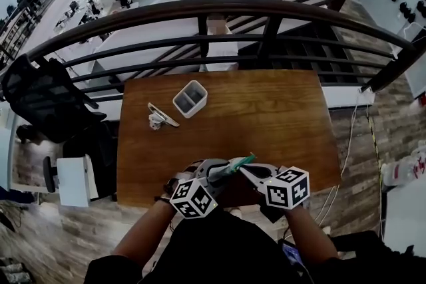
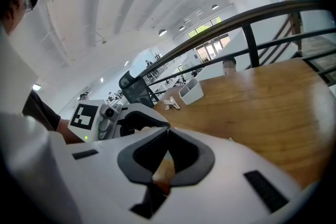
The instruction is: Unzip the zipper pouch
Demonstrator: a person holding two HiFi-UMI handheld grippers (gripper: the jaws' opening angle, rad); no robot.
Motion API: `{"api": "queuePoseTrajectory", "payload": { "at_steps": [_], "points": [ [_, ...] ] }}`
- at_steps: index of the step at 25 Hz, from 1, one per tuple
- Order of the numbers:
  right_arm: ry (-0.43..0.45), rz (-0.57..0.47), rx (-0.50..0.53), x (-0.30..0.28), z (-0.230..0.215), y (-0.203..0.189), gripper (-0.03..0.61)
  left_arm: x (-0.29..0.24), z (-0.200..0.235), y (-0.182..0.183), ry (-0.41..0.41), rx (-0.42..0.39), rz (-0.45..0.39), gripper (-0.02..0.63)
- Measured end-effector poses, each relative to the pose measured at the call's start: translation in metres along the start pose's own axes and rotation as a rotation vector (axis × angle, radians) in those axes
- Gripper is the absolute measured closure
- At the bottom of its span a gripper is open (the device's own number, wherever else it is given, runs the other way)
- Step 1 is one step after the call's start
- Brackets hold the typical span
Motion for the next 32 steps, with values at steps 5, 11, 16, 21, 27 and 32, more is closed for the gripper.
{"api": "queuePoseTrajectory", "payload": {
  "at_steps": [5,11,16,21,27,32],
  "points": [
    [0.011,-0.002,-0.006,-0.005,0.005,0.007,0.578,0.001,0.009,0.005,0.029,0.028,0.000,0.474],
    [0.011,0.004,-0.004,-0.008,0.006,0.013,0.578,0.003,0.012,0.001,0.046,0.049,0.017,0.563],
    [0.006,0.017,0.002,-0.013,0.008,0.013,0.580,0.005,0.014,-0.004,0.047,0.060,0.019,0.584],
    [0.007,0.028,0.015,-0.016,0.009,0.014,0.579,0.008,0.015,-0.006,0.066,0.043,0.018,0.589],
    [0.034,0.024,0.023,-0.018,0.007,0.018,0.577,0.012,0.017,-0.006,0.101,0.008,0.034,0.593],
    [0.022,0.026,0.042,-0.022,0.007,0.014,0.578,0.010,0.014,-0.010,0.107,-0.016,0.049,0.595]
  ]
}}
Point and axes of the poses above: the fingertips, and each gripper's own axes: x backward along the fingers, z to its left, y out of its top, the point moved 2 cm from there along x, backward along the fingers, and after that the axes turned 14 degrees about z, right-handed, at the moved point
